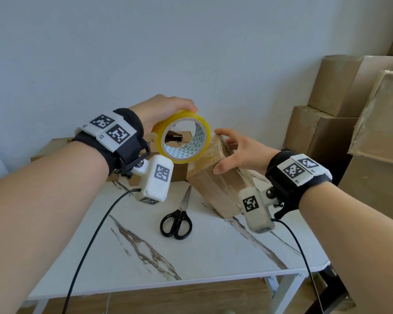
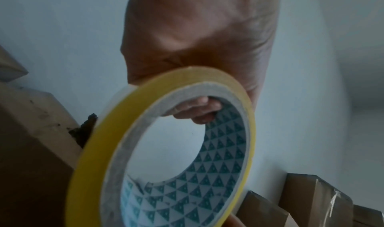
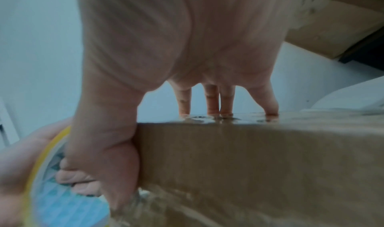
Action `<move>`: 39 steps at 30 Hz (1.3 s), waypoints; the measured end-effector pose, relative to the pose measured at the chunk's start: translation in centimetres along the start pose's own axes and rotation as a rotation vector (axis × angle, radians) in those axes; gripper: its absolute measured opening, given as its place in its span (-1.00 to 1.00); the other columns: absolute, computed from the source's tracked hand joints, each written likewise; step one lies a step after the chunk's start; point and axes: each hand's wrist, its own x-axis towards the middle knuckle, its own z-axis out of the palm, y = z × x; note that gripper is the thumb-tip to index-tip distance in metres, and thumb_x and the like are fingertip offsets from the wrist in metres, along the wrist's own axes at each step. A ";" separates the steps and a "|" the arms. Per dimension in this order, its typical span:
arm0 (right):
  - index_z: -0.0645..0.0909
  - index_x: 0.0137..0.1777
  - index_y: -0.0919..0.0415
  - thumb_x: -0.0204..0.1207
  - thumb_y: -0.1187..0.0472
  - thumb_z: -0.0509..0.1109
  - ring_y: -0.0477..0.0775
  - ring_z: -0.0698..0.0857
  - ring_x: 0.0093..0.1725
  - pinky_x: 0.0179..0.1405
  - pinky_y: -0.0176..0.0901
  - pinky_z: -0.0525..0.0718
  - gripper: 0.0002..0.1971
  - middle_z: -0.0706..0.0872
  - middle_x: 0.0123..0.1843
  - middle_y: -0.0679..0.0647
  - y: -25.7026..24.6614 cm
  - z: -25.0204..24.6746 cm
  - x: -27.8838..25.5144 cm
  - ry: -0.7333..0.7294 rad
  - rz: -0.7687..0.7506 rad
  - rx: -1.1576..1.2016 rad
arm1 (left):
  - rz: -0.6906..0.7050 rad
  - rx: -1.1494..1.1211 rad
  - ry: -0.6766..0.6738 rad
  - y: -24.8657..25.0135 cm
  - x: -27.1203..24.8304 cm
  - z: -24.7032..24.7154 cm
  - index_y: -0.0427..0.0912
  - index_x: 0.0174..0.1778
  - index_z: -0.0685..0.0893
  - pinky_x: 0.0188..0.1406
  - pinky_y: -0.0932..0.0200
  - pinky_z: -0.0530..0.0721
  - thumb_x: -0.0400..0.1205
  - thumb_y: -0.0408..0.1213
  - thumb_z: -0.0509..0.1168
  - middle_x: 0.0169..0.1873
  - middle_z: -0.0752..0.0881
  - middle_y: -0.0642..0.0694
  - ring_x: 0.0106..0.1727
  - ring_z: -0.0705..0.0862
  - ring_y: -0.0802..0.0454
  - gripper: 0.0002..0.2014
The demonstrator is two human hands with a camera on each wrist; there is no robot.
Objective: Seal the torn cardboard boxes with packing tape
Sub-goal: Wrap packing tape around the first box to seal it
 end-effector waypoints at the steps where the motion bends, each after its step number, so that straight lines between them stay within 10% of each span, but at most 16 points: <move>1: 0.24 0.56 -0.08 -0.08 0.07 0.64 0.01 0.47 0.37 0.39 -0.05 0.50 0.10 0.48 0.30 0.01 0.0 -0.1 0.1 -0.001 0.000 -0.010 | 0.009 0.043 -0.004 0.2 0.0 -0.3 -0.09 -0.47 0.55 -0.51 0.24 0.44 0.48 0.02 0.41 -0.61 0.49 -0.01 -0.60 0.42 0.06 -0.67; 6: 0.28 0.52 -0.14 -0.23 -0.05 0.65 0.03 0.56 0.26 0.27 -0.04 0.59 0.17 0.49 0.31 0.08 0.6 -0.7 0.2 0.016 0.016 0.011 | -0.043 0.275 -0.149 -0.3 -0.2 -1.0 -0.09 -0.47 0.61 -0.63 0.33 0.43 0.52 0.03 0.40 -0.70 0.55 0.06 -0.73 0.44 0.17 -0.67; 12: 0.34 0.44 -0.18 -0.25 0.04 0.65 0.05 0.58 0.29 0.19 -0.02 0.64 0.10 0.52 0.29 0.10 1.3 -1.1 0.0 0.024 0.021 0.119 | -0.077 0.565 -0.098 -1.2 0.9 0.5 -0.17 -0.06 0.68 0.04 0.08 0.64 0.37 0.27 0.41 -0.08 0.70 -0.09 -0.03 0.68 -0.08 -0.46; 17: 0.30 0.50 -0.10 -0.04 0.29 0.60 0.00 0.53 0.35 0.16 -0.23 0.57 0.02 0.54 0.34 0.08 1.7 -1.6 -0.4 -0.015 0.009 0.181 | -0.094 0.770 -0.177 -0.7 1.2 1.8 -0.12 -0.19 0.58 0.20 -0.02 0.64 0.38 0.28 0.39 -0.03 0.67 -0.10 0.05 0.66 -0.10 -0.51; 24: 0.14 0.62 -0.09 -0.15 0.15 0.64 -0.01 0.41 0.50 0.51 -0.02 0.36 0.23 0.45 0.48 -0.05 2.3 -2.6 -0.6 -0.149 0.037 0.217 | -0.085 0.701 -0.305 -0.3 0.9 3.0 -0.17 -0.34 0.73 -0.29 0.15 0.69 0.51 0.05 0.39 -0.43 0.81 -0.05 -0.57 0.64 0.09 -0.67; 28: 0.05 0.65 -0.09 0.02 0.38 0.54 0.00 0.37 0.52 0.42 -0.14 0.40 0.17 0.34 0.57 -0.04 2.2 -3.4 -1.7 -0.194 0.087 0.223 | -0.005 0.736 -0.192 0.1 0.6 5.0 -0.16 -0.42 0.48 -0.48 0.21 0.42 0.47 0.20 0.39 -0.78 0.56 0.08 -0.74 0.49 0.17 -0.52; 35: 0.44 0.48 0.10 0.43 0.05 0.51 0.07 0.64 0.26 0.35 0.05 0.58 -0.38 0.62 0.29 0.05 0.2 -2.3 -0.6 0.193 0.213 -0.031 | 0.055 0.856 -0.244 0.7 0.4 8.2 -0.19 -0.30 0.47 -0.44 0.16 0.41 0.36 0.28 0.43 -0.42 0.53 -0.06 -0.33 0.59 0.02 -0.44; 39: 0.54 0.33 0.19 0.48 0.22 0.46 0.04 0.69 -0.05 0.07 -0.11 0.67 -0.58 0.70 -0.08 0.01 0.8 -1.5 0.2 0.309 0.214 -0.104 | 0.042 0.829 -0.258 -0.6 0.4 8.4 -0.11 -0.26 0.57 -0.40 0.19 0.41 0.36 0.34 0.40 -0.28 0.65 -0.10 -0.41 0.52 0.02 -0.48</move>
